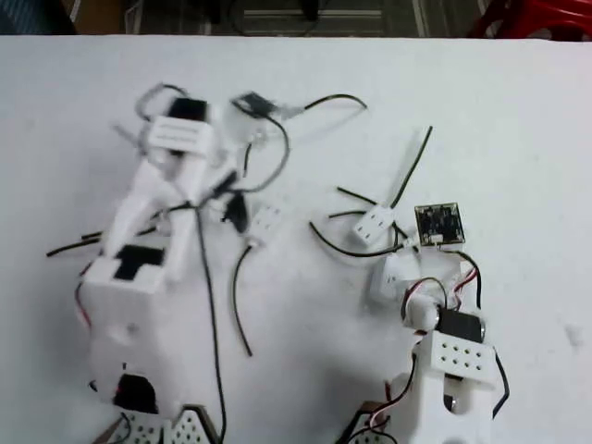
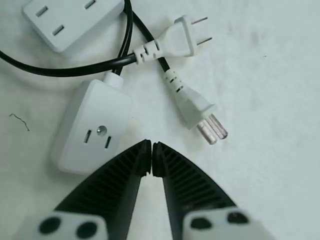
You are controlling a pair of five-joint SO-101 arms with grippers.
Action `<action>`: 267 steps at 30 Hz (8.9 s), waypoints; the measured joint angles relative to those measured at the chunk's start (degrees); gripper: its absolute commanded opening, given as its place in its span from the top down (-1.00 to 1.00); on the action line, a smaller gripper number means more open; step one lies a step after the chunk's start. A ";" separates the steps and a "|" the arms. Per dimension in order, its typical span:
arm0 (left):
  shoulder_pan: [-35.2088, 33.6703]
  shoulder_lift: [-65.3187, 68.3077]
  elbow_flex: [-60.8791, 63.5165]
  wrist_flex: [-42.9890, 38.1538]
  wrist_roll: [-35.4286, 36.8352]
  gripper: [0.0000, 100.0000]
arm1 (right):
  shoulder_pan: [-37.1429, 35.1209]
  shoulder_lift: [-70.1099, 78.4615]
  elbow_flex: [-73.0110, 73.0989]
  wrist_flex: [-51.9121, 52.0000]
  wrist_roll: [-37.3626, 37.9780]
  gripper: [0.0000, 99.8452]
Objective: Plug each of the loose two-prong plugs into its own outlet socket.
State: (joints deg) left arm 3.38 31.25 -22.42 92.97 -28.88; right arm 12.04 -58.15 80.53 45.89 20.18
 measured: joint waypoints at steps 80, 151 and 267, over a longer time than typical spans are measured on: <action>-5.98 -22.15 35.78 -12.04 -10.64 0.95 | 0.00 0.00 0.00 0.00 0.00 0.95; 30.86 -134.86 119.56 -94.24 21.45 0.95 | -47.21 -13.01 -71.30 33.14 -4.40 0.96; 32.53 -23.12 38.95 -38.77 18.55 0.60 | -5.71 10.55 -50.46 31.56 -4.75 0.95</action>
State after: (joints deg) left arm 35.91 8.13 16.53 54.20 -10.33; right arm 6.33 -47.60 30.07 77.45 15.43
